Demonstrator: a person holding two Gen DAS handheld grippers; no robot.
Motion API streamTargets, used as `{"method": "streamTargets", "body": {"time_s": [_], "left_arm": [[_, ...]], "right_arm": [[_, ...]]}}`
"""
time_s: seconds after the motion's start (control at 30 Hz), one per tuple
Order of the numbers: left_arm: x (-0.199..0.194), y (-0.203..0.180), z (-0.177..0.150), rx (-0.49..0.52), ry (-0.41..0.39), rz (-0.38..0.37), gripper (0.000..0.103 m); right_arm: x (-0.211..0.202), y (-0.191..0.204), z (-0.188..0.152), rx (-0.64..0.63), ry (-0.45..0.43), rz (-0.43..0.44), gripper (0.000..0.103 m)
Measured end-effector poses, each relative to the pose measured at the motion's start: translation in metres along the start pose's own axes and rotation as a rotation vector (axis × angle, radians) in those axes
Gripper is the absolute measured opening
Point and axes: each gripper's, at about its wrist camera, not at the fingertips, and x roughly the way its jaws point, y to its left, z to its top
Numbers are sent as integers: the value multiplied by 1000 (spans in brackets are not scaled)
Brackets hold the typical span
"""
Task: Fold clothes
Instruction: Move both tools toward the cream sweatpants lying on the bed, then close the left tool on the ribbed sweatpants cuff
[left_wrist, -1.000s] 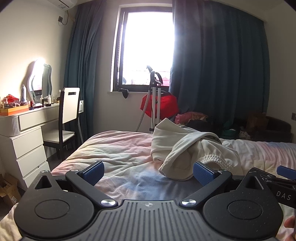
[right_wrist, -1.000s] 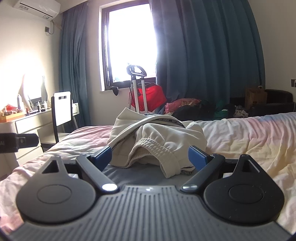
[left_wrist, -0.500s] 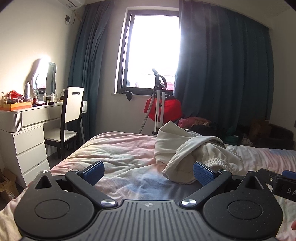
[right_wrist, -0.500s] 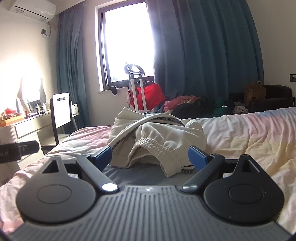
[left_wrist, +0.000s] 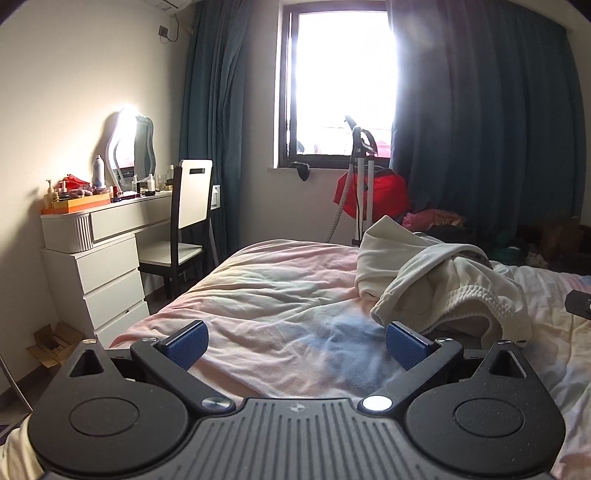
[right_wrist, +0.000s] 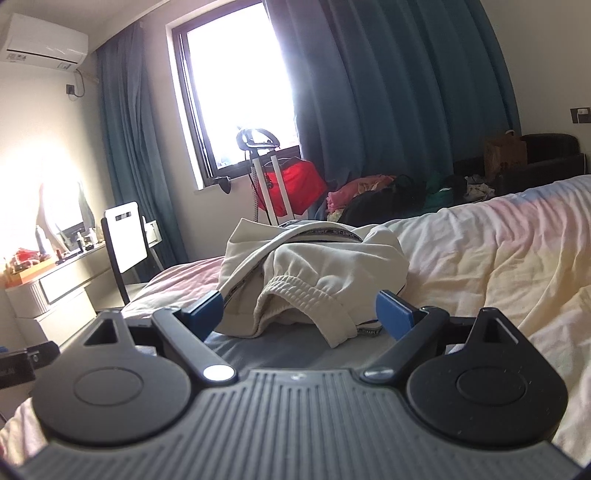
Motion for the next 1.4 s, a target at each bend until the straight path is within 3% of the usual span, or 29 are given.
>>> {"method": "streamTargets", "body": {"time_s": [0.23, 0.37, 0.5, 0.73, 0.9, 1.0, 1.13, 1.23, 1.4], "left_arm": [[-37, -31, 47, 21, -58, 59, 103], [-51, -52, 72, 60, -87, 69, 103], [-42, -61, 82, 110, -92, 34, 103], [-14, -33, 74, 109, -97, -39, 103], [22, -16, 55, 97, -25, -74, 103], [51, -8, 48, 52, 34, -117, 103], [100, -13, 40, -15, 110, -230, 103], [139, -26, 35, -23, 140, -274, 103], [205, -49, 28, -38, 192, -348, 101]], "right_arm": [[-15, -16, 10, 67, 21, 30, 91], [-37, -13, 17, -22, -2, 17, 91], [-49, -6, 21, -74, -44, -17, 91], [-59, 10, 29, -54, -170, -75, 91], [-38, -1, 46, 88, -110, -41, 91], [-23, -1, 67, 45, -79, -77, 91], [-6, -11, 83, 56, -101, -110, 91], [12, -33, 66, 116, -96, -78, 91], [53, -68, 17, 249, 45, -94, 92]]}}
